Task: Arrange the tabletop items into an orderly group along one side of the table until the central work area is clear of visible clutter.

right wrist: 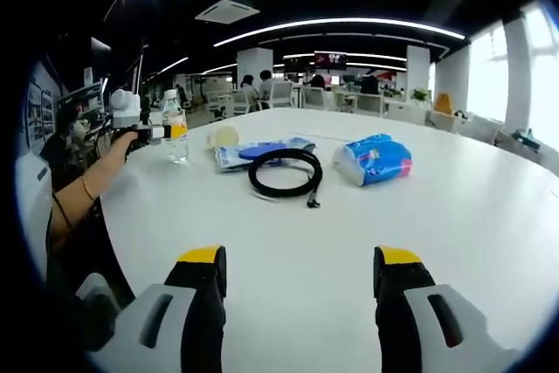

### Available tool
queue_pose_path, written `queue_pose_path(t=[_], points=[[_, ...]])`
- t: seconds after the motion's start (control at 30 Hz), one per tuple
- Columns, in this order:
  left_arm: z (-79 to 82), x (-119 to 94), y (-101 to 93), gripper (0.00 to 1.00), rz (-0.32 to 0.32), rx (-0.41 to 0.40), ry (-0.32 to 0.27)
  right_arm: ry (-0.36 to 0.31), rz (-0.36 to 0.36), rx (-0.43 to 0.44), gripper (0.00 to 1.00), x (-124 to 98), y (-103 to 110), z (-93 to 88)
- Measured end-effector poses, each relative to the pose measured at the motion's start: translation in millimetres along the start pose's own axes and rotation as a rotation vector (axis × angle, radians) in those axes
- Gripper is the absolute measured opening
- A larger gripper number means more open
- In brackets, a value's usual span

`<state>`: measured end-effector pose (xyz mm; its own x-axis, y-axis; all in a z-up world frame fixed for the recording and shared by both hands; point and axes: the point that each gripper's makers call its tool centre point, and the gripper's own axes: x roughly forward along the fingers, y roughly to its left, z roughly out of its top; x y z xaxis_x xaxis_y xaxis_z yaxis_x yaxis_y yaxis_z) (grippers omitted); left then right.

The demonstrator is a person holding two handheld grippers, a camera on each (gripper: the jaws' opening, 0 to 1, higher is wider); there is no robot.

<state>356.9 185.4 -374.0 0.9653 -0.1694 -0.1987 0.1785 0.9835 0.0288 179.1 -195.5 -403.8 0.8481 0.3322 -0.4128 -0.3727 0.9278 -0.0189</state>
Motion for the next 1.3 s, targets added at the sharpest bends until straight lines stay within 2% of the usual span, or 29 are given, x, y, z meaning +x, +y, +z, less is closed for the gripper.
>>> queue_pose_path(t=[0.13,0.37,0.73,0.93,1.3], points=[[1.1,3,3.6,0.38,0.002,-0.001,-0.018,0.000,0.000,-0.002,0.66,0,0,0.7],[3.4,12,18.8,0.38,0.021,-0.023,-0.008,0.002,-0.010,0.001,0.66,0,-2,0.7],[6.3,19,36.8,0.38,0.022,-0.059,-0.012,0.005,0.011,-0.014,0.65,9,3,5.2],[7.6,22,44.7,0.37,0.041,-0.036,-0.001,0.003,0.024,-0.015,0.65,10,4,5.5],[9.9,33,57.7,0.37,0.065,-0.097,0.005,0.012,0.011,-0.013,0.65,9,-3,1.9]])
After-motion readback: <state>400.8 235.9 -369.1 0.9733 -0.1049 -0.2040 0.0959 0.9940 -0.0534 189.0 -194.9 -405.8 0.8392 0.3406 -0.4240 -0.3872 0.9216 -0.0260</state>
